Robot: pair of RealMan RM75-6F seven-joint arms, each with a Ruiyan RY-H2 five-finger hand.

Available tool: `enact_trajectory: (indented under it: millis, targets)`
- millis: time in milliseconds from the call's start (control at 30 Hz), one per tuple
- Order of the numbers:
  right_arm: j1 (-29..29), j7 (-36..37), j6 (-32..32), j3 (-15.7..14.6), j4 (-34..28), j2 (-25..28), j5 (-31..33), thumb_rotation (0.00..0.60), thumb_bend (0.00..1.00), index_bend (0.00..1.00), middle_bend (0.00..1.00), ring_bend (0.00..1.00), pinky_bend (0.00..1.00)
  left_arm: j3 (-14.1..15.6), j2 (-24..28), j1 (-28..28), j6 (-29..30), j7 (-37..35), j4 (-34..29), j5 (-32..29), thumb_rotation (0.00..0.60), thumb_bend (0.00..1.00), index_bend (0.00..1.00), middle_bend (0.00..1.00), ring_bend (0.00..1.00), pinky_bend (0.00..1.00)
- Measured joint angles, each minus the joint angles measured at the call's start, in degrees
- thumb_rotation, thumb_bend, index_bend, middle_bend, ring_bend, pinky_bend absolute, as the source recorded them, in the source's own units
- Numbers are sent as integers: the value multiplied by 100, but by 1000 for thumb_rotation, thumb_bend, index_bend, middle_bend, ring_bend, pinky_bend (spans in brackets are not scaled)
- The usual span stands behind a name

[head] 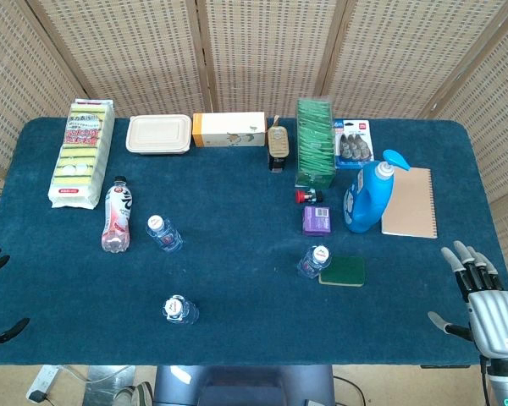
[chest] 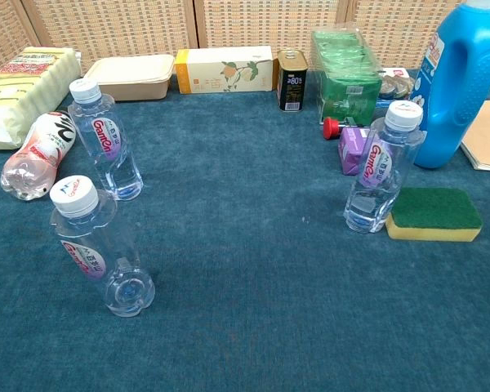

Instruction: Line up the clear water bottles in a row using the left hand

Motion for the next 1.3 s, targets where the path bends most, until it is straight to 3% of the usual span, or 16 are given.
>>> enact_trajectory:
  millis: [400,667,1000,1300]
  targets:
    - [9,58,-33,-3,-10,10,0,600,25,0,0,0,0,29,-11,-41,-46,35,3,93,600,168,0,0,0,50]
    - [9,191,-16,-30,-28,64,-74,600,25,0,0,0,0,184,-96,-314,-296,-236,190,630,600,166,0,0,0,50]
    - [15,389,-48,-44,-29,121,-60,600,26,0,0,0,0,401,-535,-1112,-983,-1505,827,1252,600,144,0,0,0,50]
    - [44,556,-110,-51,3,160,-44,600,25,0,0,0,0,548,-1534,-1897,-1300,-3257,1561,1626,600,142,0,0,0,50]
